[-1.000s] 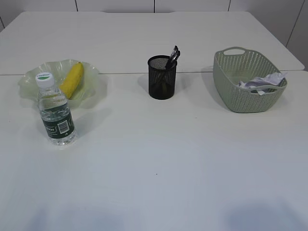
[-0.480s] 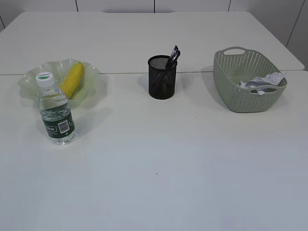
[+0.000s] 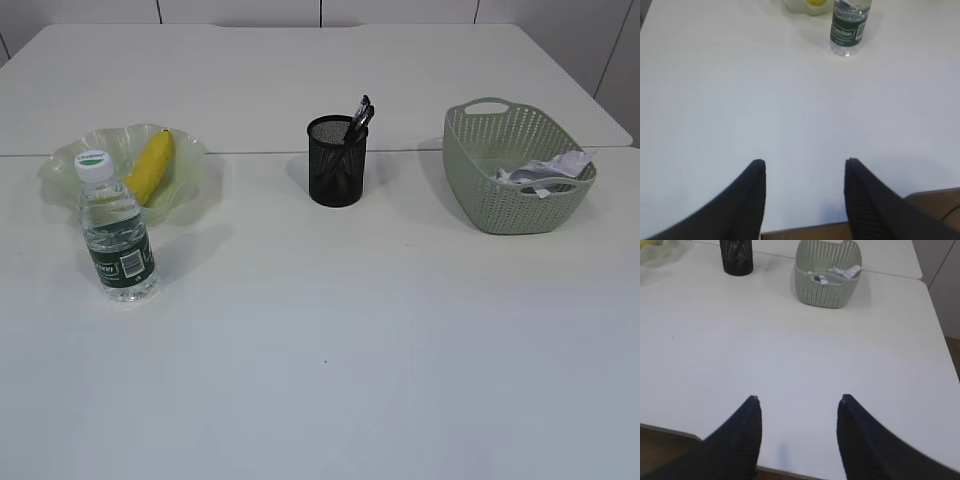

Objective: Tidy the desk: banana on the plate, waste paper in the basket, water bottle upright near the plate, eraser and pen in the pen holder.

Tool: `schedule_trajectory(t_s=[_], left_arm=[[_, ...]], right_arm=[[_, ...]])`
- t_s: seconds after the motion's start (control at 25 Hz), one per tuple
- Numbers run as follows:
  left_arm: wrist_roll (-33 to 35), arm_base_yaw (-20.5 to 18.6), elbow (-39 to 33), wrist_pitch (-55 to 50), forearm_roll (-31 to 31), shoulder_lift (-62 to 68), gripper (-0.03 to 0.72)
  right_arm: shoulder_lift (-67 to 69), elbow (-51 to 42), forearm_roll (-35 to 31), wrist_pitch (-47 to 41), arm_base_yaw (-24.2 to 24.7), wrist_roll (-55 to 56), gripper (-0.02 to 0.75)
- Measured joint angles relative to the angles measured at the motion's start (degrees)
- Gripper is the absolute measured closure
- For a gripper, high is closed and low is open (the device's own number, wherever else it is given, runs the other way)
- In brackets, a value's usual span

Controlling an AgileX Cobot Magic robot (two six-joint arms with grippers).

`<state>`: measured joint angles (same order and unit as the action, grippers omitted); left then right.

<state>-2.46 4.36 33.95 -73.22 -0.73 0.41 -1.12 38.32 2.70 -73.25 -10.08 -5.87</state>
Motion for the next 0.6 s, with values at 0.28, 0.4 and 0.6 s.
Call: schedule_trajectory(t_s=[0.28, 0.4, 0.6], left_arm=[[0.0, 0.0, -1.1, 3.7, 0.7, 0.0, 0.326], [0.0, 0.0, -1.4, 3.9, 0.7, 0.0, 0.326], [0.0, 0.0, -1.8, 5.5, 1.0, 0.0, 0.305]], right_arm=[[0.0, -4.9, -2.2, 0.0, 0.0, -0.1, 0.370], [0.0, -6.6, -2.7, 0.7, 0.0, -0.1, 0.370], [0.0, -8.1, -2.7, 3.0, 0.0, -0.1, 0.370]])
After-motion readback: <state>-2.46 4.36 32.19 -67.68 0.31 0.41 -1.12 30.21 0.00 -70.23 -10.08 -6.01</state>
